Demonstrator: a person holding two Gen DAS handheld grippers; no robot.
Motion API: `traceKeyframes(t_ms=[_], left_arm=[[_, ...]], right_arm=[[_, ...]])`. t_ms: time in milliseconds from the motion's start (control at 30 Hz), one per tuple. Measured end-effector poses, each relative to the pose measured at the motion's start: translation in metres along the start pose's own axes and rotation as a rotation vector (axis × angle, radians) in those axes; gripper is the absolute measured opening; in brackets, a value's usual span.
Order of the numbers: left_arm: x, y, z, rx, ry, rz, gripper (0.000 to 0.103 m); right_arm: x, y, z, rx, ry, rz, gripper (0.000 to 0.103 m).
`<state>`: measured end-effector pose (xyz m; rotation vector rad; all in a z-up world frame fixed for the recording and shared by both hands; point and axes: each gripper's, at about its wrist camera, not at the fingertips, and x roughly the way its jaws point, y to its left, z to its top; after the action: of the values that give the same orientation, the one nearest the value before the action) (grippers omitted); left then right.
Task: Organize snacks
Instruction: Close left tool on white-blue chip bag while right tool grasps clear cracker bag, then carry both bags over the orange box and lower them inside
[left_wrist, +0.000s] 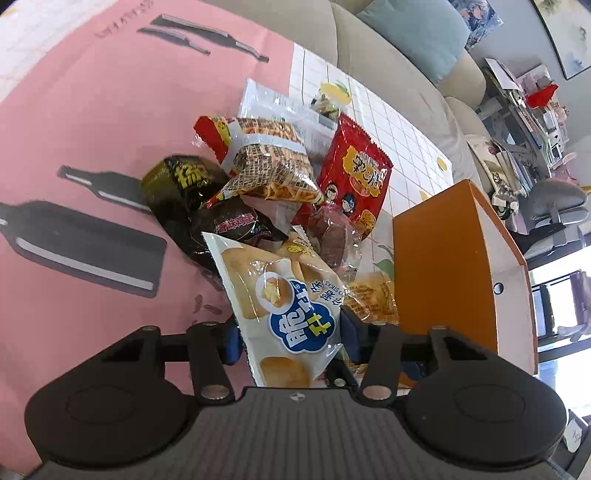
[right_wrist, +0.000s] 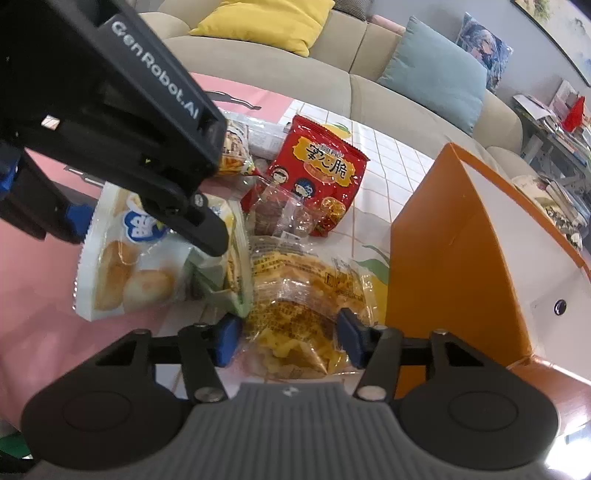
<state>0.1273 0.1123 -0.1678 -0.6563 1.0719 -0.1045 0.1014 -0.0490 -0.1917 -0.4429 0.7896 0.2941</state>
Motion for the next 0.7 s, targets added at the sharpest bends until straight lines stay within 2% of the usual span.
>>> traceKeyframes(t_ms=[133,333,500,700], left_arm=[[-0.012,-0.006,0.0,0.055,-0.023,0.039,0.054],[-0.033,-0.017,0.001,0.098,-0.07,0.082,0.054],[-0.054,-0.024,0.002,0.125,-0.112,0.104,0.054],[-0.081,-0.034,0.003,0.166,-0.176,0.138,0.054]], right_arm=[[-0.005,0.001,0.001,-0.011,-0.016,0.004,0.037],[-0.013,-0.001,0.005,-0.008,-0.042,0.019,0.025],[-0.025,-0.003,0.008,-0.001,-0.095,0.005,0.02],[-0.05,-0.014,0.021,0.051,-0.215,0.0,0.018]])
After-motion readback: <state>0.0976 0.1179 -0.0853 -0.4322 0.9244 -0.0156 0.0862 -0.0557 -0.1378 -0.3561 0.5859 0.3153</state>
